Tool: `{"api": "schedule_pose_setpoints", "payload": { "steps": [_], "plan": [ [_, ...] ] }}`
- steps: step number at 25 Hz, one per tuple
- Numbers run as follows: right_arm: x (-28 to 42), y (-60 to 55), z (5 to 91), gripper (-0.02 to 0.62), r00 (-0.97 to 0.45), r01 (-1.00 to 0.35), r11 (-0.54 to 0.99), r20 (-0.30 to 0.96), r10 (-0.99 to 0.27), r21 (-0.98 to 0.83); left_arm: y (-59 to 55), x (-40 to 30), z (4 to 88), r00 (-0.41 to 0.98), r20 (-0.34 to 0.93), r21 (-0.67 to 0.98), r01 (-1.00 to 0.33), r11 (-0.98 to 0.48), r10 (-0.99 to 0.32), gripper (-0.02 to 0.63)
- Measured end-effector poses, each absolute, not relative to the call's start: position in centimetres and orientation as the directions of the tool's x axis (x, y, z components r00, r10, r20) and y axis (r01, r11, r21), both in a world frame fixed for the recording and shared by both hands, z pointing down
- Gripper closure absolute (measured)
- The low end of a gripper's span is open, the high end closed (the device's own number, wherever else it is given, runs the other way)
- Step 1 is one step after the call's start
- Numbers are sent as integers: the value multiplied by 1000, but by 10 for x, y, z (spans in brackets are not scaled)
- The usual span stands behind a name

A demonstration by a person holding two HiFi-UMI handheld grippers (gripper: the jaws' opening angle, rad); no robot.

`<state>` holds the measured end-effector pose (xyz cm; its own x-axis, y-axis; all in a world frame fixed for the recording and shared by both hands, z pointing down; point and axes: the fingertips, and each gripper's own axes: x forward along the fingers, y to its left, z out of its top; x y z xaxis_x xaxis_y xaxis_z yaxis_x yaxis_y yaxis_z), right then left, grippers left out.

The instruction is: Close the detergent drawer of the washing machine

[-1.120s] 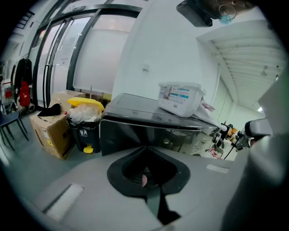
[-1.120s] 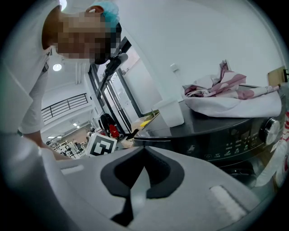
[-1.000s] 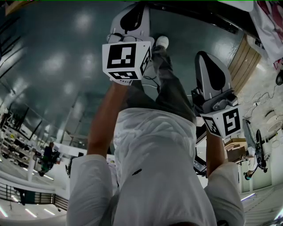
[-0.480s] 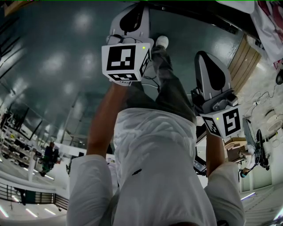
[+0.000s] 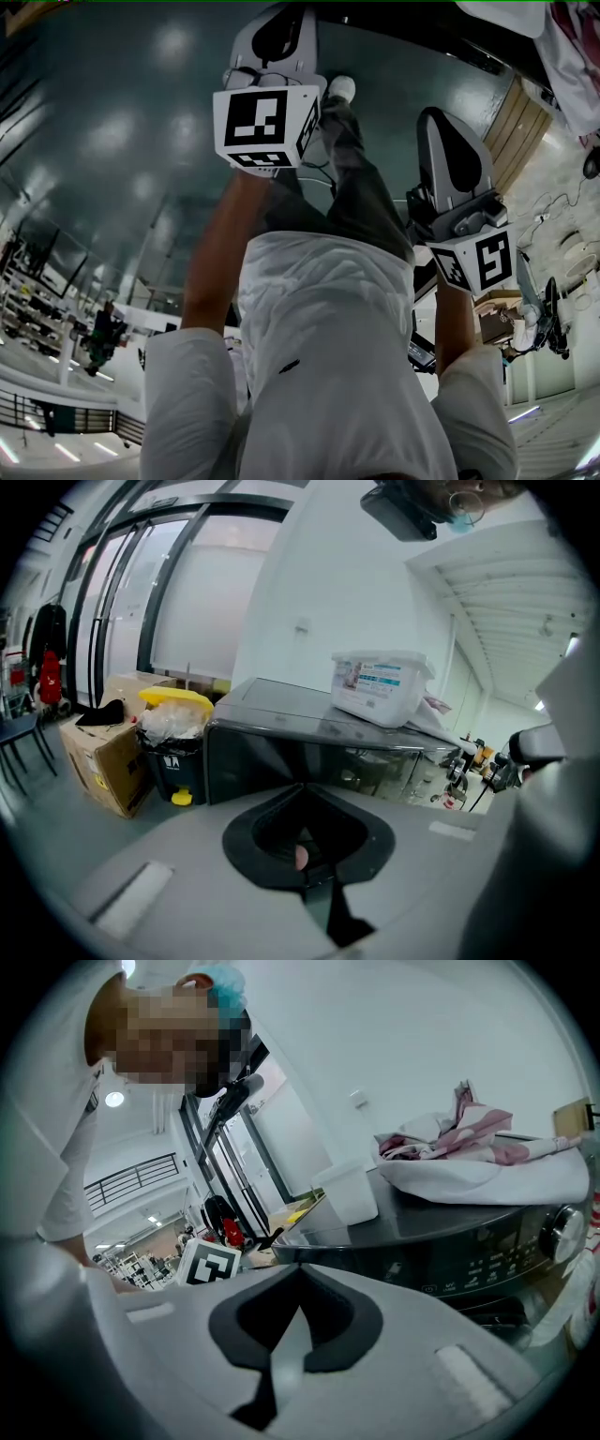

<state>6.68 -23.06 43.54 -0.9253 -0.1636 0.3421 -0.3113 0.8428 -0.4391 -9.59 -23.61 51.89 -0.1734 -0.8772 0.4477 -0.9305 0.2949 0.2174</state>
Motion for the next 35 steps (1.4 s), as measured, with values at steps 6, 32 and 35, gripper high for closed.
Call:
{"api": "schedule_pose_setpoints", "payload": {
  "steps": [6,32,35],
  "plan": [
    [70,-225,433,594,-924,-319,844,340,-176,-430,-232,-98,518,-166,433,234,-929,288,-886,584],
    [128,-217,336,594,-931,-353,880,215,-296,-318,-192,-63,413,-127,368,252,-940,230,-921,588],
    [135,-221,318,594,-923,-368,895,216,-318,-253,-172,-57,387,-144,344,267,-932,244,-928,588]
  ]
}}
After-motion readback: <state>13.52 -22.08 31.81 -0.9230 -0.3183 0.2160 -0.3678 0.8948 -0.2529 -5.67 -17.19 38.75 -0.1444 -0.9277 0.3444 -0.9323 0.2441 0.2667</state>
